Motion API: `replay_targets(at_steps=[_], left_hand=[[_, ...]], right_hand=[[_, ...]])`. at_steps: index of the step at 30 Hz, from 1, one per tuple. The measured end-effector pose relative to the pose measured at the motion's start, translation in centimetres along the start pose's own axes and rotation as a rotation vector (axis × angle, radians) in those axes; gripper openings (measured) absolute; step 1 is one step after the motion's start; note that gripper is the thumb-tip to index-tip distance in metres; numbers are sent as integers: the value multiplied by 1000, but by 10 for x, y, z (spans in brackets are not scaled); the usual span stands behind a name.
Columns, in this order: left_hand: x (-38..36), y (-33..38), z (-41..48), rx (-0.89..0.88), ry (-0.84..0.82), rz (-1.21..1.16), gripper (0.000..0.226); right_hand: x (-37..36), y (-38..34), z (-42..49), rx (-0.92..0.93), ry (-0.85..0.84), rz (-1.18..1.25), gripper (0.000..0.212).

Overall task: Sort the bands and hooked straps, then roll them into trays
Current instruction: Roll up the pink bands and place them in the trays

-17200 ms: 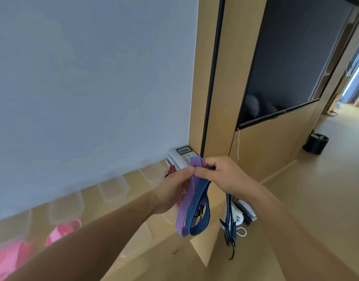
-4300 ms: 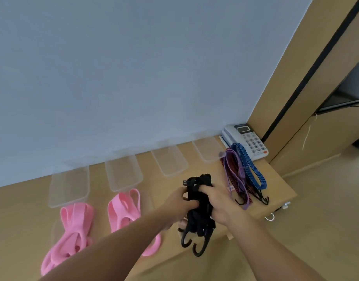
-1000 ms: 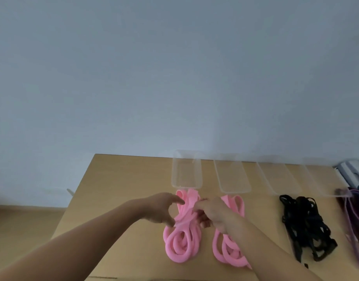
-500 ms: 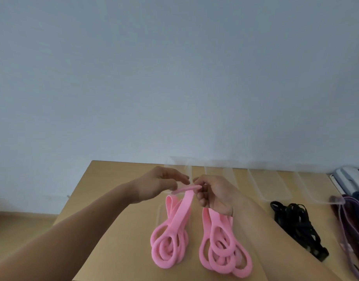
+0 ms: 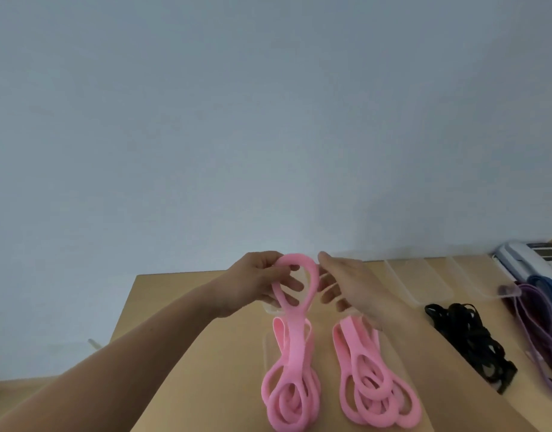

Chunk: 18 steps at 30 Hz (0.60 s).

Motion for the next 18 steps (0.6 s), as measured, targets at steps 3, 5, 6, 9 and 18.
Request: replay_targets(at_steps=[3, 5, 6, 9, 18], left_hand=[[13, 2, -5, 11, -29, -74, 24], [18, 5, -8, 15, -60, -88, 25], [21, 5, -11, 19, -71, -88, 25], [28, 4, -18, 37, -91, -125, 27], [11, -2, -23, 149, -109, -318, 44]], right_hand=[[-11, -34, -10, 274, 78, -4, 27], [-23, -50, -15, 365, 66, -159, 16], [-27, -54, -16, 383, 68, -232, 13], [-34, -61, -17, 404, 120, -272, 9], [-38, -45, -31, 741, 285, -544, 10]])
Point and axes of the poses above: each hand's wrist, its own z-axis towards the middle knuckle, its own x-axis out of the back of the hand, y = z × x, the point moved 3 cm from there along z, towards the middle knuckle, and after that the axes turned 1 degree about -y, right-handed, at the moved point
